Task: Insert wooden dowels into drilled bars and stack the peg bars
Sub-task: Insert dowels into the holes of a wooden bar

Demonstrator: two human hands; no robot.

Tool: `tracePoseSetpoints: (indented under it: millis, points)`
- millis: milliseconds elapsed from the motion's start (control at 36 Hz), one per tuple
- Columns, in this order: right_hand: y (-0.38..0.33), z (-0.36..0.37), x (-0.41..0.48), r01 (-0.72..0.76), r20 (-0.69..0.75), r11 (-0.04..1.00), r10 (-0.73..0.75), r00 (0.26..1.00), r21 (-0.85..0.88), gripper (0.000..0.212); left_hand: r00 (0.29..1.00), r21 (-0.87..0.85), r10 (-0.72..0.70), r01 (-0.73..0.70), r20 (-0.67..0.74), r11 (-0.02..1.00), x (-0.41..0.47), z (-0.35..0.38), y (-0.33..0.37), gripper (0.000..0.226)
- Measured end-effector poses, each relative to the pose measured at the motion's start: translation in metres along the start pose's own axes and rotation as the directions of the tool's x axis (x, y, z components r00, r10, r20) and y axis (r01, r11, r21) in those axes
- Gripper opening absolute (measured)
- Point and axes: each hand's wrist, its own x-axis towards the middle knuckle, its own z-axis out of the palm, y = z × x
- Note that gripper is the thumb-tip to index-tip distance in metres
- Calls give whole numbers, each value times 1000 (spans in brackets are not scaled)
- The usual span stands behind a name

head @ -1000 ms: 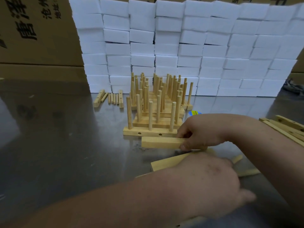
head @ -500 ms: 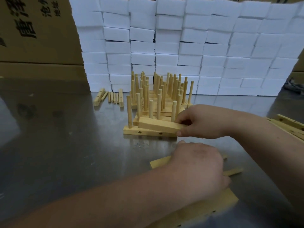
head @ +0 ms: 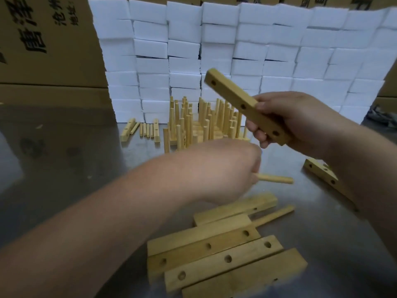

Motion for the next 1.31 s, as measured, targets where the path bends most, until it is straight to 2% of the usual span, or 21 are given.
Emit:
tracePoseSetpoints:
  millis: [83, 250, 361, 472, 778, 889, 1056, 1306]
  points:
    - [0, -1, 2, -58, -38, 991, 63, 997, 118, 29, 995, -26, -87, 86, -40, 996, -5, -24, -14, 13]
    - [4, 1, 5, -178, -46, 926, 205, 978, 334, 26, 924, -144, -228, 192, -308, 971, -21, -63, -49, 15]
    - [4, 3, 6, -188, -36, 905, 217, 975, 381, 30, 884, -190, -269, 210, -383, 959, -21, -63, -57, 16]
    - [5, 12, 6, -195, -10, 918, 211, 977, 345, 29, 848, -212, -286, 210, -447, 954, -16, -56, -55, 13]
    - [5, 23, 3, -138, -23, 942, 152, 988, 305, 25, 794, -284, -312, 183, -522, 941, -13, -51, -58, 15]
    - [5, 24, 3, -136, 11, 939, 139, 990, 317, 28, 804, -271, -305, 186, -511, 945, -12, -50, -57, 14]
    - [2, 24, 1, -114, -38, 946, 132, 991, 303, 38, 817, -272, -308, 192, -488, 943, -11, -48, -58, 13]
    - [0, 31, -2, -140, -90, 947, 173, 981, 289, 30, 831, -259, -291, 184, -475, 948, -9, -44, -56, 12]
